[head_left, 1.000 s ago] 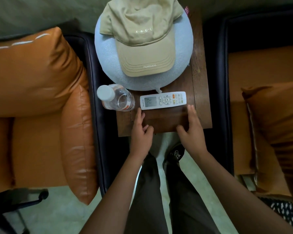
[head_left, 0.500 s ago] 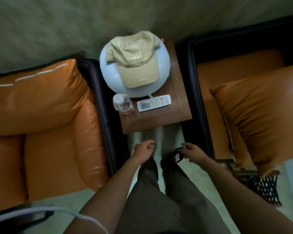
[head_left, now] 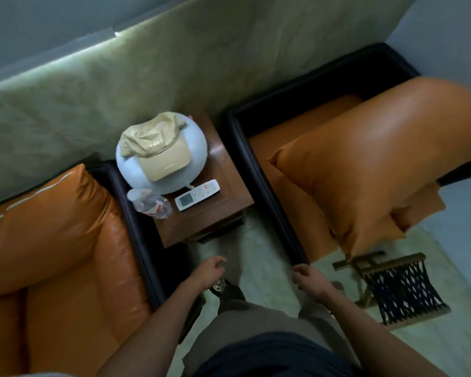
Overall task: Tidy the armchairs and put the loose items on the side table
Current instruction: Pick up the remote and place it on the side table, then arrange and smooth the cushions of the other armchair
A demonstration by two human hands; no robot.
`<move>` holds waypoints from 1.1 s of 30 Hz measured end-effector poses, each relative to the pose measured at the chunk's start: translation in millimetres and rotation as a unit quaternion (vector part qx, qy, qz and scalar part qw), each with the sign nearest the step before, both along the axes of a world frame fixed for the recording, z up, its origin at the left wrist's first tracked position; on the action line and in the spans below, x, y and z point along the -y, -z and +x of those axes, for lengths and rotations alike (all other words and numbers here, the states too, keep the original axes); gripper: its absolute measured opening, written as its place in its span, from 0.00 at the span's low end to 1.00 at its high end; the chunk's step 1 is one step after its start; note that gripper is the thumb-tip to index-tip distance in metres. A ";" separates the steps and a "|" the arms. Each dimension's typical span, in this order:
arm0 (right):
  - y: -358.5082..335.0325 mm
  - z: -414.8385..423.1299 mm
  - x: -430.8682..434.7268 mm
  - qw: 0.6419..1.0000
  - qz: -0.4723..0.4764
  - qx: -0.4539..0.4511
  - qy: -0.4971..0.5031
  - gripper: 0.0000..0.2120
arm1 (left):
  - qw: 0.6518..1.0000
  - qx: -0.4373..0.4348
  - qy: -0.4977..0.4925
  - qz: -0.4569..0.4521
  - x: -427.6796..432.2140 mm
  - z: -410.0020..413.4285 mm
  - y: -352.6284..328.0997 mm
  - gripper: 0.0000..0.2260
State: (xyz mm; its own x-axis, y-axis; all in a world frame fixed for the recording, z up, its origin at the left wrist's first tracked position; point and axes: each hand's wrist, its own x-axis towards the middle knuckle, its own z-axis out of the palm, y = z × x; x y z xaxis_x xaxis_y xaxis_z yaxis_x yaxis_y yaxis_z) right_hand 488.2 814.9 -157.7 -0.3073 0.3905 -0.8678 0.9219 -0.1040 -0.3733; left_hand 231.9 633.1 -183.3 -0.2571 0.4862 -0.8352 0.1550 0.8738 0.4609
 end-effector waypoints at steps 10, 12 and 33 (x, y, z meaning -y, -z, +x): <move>-9.0 162.4 -119.2 0.994 -0.014 -0.067 -0.089 0.18 | 0.998 -0.050 0.018 -0.015 -60.6 190.0 -3.4 0.09; -10.8 196.7 -135.3 0.996 -0.011 -0.065 -0.065 0.17 | 0.999 -0.045 0.020 0.014 -91.9 233.8 -17.7 0.08; -28.2 232.9 -188.7 0.994 0.058 -0.096 -0.004 0.15 | 0.996 -0.046 0.014 0.076 -174.7 273.7 -59.3 0.15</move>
State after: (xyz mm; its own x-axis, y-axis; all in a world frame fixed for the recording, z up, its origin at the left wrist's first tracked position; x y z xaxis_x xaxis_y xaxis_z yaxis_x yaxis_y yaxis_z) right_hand 721.1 1003.6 -129.4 -0.4663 0.4810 -0.7425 0.8335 -0.0424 -0.5509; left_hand 505.5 807.8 -124.0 -0.3142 0.6134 -0.7246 0.2269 0.7897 0.5700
